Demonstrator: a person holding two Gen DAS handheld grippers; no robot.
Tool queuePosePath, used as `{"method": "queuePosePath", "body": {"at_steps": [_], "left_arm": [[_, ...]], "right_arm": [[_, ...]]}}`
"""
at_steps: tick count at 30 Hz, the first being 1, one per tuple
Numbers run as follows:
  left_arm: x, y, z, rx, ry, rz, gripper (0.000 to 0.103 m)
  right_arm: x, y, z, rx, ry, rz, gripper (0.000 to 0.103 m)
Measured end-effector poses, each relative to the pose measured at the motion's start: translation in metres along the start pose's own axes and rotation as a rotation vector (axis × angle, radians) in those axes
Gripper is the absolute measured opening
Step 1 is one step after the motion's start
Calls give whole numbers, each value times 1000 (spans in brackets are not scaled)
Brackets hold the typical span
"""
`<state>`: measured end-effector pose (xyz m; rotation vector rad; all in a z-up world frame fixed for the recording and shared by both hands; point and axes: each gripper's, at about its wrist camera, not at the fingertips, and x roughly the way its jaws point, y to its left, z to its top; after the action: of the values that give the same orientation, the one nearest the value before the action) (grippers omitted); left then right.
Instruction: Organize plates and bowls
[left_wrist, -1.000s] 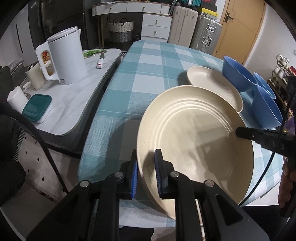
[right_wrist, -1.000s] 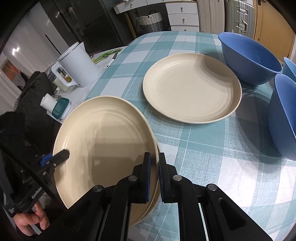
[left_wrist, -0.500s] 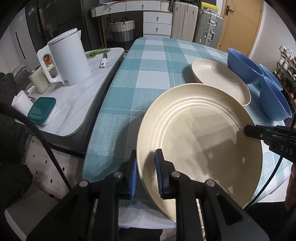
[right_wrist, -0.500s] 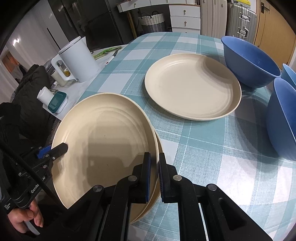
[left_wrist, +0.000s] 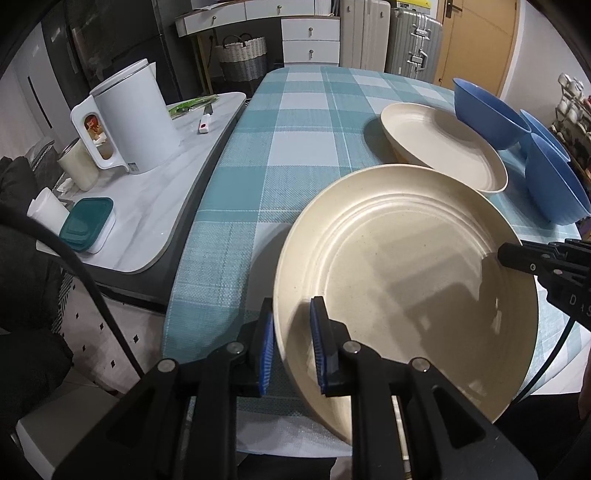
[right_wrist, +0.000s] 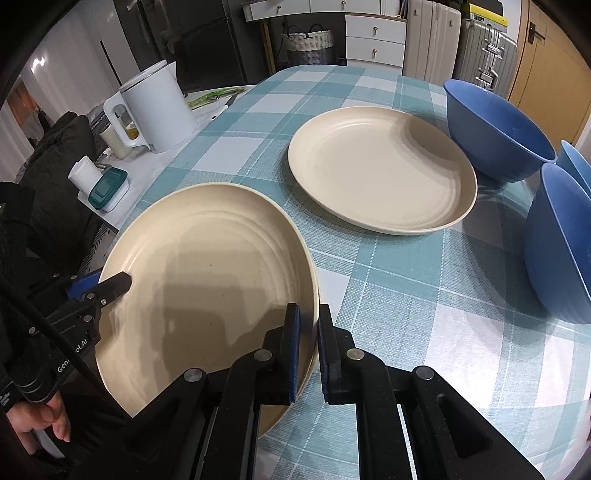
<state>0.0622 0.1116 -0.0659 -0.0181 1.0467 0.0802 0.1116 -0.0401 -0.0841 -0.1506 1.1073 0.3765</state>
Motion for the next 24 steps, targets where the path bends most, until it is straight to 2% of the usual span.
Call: {"method": "queuePosePath", "body": {"at_steps": [11, 24], "left_arm": [[6, -9, -2, 46, 9, 50, 17], [7, -10, -2, 48, 5, 59, 17]], "right_arm": [[0, 5, -3, -41, -3, -42, 9], [7, 7, -6, -58, -29, -72, 10]]}}
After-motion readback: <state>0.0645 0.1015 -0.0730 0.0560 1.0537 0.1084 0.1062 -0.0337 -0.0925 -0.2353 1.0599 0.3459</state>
